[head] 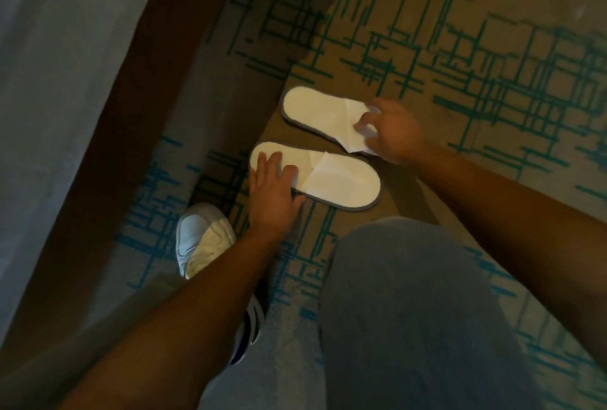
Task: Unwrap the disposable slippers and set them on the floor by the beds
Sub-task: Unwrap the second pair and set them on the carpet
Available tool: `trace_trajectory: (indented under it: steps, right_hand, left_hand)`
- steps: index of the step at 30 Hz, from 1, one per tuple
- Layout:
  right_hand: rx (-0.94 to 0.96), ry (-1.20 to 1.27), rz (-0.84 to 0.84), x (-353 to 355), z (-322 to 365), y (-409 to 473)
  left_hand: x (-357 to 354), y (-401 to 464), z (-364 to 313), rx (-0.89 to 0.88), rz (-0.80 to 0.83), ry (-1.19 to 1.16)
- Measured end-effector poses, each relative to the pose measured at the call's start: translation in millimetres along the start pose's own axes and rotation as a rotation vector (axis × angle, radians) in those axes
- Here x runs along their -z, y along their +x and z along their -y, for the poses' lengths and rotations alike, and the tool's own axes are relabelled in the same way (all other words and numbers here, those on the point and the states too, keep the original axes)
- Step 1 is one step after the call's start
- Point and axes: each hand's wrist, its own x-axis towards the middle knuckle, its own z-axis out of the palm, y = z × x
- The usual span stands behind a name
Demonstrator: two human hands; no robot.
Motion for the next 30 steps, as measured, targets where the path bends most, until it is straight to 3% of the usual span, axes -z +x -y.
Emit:
trace_trajectory:
  steps: [16, 30]
  right_hand:
    - [-0.070, 0.019, -0.052, -2.3, 11.4, -9.8]
    - [-0.058, -0.086, 0.009, 9.4, 19.2, -11.7]
  left_hand:
    - [7.8, 6.3, -3.8, -0.141, 0.083, 0.025]
    - [3.5, 6.1, -21.1, -0.076, 0.039, 0.081]
